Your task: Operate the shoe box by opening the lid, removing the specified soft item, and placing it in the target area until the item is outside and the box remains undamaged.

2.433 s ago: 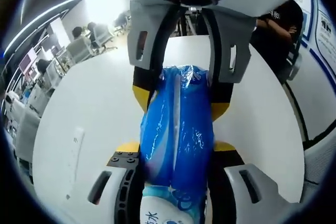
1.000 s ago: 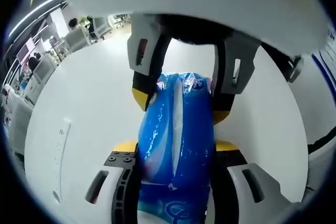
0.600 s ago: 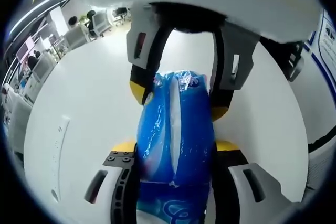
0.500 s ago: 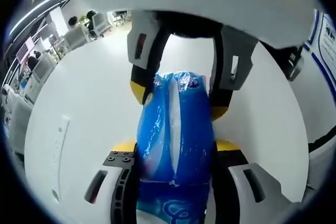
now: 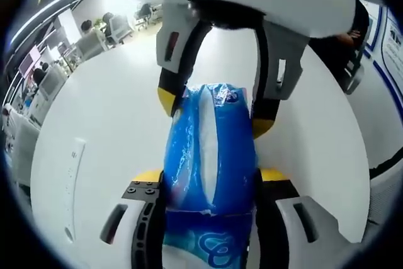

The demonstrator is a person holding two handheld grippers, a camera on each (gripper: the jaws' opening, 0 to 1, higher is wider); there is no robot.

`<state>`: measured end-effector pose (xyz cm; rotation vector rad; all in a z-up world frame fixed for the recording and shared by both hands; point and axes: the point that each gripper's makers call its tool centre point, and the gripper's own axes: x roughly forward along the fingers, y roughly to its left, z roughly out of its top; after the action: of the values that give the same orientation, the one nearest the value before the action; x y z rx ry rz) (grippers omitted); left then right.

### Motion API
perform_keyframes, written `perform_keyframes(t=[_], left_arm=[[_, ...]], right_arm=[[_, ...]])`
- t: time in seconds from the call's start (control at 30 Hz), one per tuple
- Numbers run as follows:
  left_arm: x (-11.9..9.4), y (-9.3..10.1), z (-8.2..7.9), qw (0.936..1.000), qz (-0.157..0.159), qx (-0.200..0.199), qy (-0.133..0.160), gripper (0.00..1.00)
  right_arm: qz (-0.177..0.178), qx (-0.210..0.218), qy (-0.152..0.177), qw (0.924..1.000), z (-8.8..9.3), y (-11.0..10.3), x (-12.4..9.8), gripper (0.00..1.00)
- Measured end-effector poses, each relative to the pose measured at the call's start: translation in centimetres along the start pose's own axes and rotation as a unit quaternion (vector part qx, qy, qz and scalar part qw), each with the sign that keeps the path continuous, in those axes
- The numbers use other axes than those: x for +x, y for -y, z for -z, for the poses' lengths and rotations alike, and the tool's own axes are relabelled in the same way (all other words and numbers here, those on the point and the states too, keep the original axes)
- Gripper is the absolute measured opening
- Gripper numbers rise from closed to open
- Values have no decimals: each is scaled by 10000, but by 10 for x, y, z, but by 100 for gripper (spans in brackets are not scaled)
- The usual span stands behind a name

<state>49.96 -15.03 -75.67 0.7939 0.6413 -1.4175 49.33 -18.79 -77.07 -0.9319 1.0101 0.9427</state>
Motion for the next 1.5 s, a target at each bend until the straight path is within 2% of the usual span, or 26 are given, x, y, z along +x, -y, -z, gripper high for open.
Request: perform_keyframes(t=[0.47,0.7,0.8,0.87,1.0,1.1,1.2,1.27,1.37,1.4,1.5], left_arm=[[-21,-2,5,9999,-79,-97,-59,56],[-37,-1,3,9997,-116,-190,49,56],[-46,-3,2,9993,-172,-290,165,56],[-53,-3,-1,9989,-200,-317,287,56],[-68,-5,1,9983,-339,-332,351,56],[-81,-7,0,9964,-427,-526,516,56],[-96,-11,0,9941,-598,-548,718,56],[-108,-11,1,9912,-643,-673,936,56],[-122,-12,6,9892,-708,-748,1047,56],[-127,-12,8,9885,-739,-772,1075,56],[-144,-11,15,9859,-834,-849,1181,56]], right_arm=[[160,58,67,9998,-9,-4,-15,56],[204,74,105,9997,-14,-8,-23,56],[255,207,174,9993,-16,-8,-28,56],[334,384,377,9980,-24,-10,-33,55],[426,707,513,9953,-25,-13,-40,54],[605,1065,716,9899,-29,-13,-50,54],[798,1604,1151,9771,-39,-10,-62,52],[807,1791,1281,9721,-41,-11,-65,51],[822,2072,1505,9632,-47,-15,-71,51],[800,2216,1679,9572,-53,-17,-73,51],[784,2445,1996,9457,-67,-22,-78,54]])
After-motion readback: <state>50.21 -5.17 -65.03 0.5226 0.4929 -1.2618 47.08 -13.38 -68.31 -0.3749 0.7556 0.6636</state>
